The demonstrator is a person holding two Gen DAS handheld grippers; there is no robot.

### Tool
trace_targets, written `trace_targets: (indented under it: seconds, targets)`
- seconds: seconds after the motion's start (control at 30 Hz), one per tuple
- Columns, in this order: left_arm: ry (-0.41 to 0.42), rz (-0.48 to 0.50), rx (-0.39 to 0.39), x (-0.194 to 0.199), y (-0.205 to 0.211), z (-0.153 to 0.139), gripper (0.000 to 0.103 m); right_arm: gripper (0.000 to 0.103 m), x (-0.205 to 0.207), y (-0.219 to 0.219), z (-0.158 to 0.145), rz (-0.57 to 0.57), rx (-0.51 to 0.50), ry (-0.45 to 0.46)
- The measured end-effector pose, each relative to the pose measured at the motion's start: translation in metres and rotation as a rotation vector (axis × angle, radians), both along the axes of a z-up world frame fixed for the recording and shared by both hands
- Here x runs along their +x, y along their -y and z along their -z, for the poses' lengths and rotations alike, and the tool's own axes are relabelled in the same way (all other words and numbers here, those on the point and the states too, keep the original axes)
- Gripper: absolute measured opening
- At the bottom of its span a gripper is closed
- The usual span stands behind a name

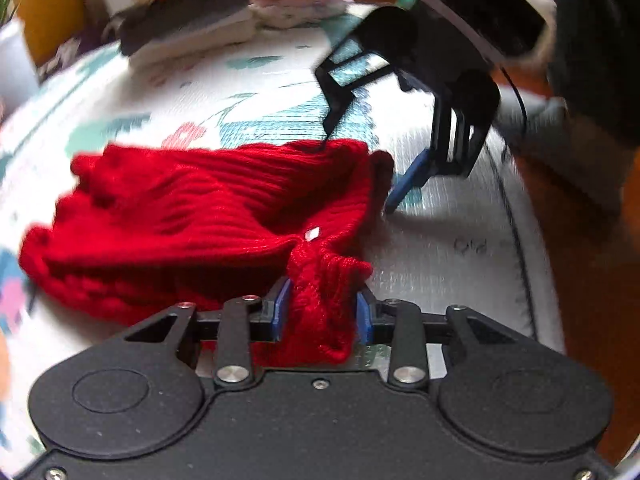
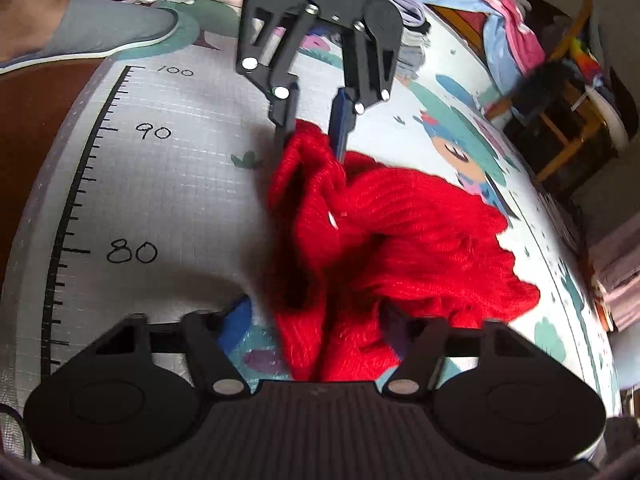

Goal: Fold clothes

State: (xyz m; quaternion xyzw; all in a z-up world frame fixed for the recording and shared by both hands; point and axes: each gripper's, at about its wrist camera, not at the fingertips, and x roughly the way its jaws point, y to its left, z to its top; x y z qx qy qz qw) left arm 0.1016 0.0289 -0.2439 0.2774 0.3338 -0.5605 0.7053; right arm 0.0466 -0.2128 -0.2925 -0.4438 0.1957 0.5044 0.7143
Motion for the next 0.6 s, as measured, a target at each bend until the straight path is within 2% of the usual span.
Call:
trace_targets:
  seconds: [0.03,0.07,0.13,0.17,0.3,0.37,0.6]
  targets:
    - [0.000,0.000,-0.004,-0.002,-0.002,0.001,0.033,0.055,0.004,-0.003,-0.002,0.014,-0.005,-0.032]
    - [0.016,0.006,-0.004,-0.006,-0.003,0.001,0.033,0.048,0.009,-0.005,-0.005,0.030,-0.008,-0.063]
    - [0.090,0.046,0.019,-0.018,0.000,0.003,0.036,0.037,0.025,-0.008,-0.011,0.099,0.009,-0.142]
    - [0.138,0.078,0.034,-0.026,0.001,0.006,0.038,0.035,0.036,-0.008,-0.015,0.144,0.039,-0.210]
    - [0.337,0.207,0.097,-0.059,0.006,0.016,0.062,0.033,0.085,0.003,-0.028,0.346,0.182,-0.507]
    - [0.423,0.253,0.124,-0.070,0.008,0.021,0.064,0.033,0.102,0.010,-0.029,0.412,0.233,-0.616]
    - [0.603,0.323,0.223,-0.076,0.027,0.023,0.062,0.033,0.147,0.030,-0.016,0.565,0.349,-0.983]
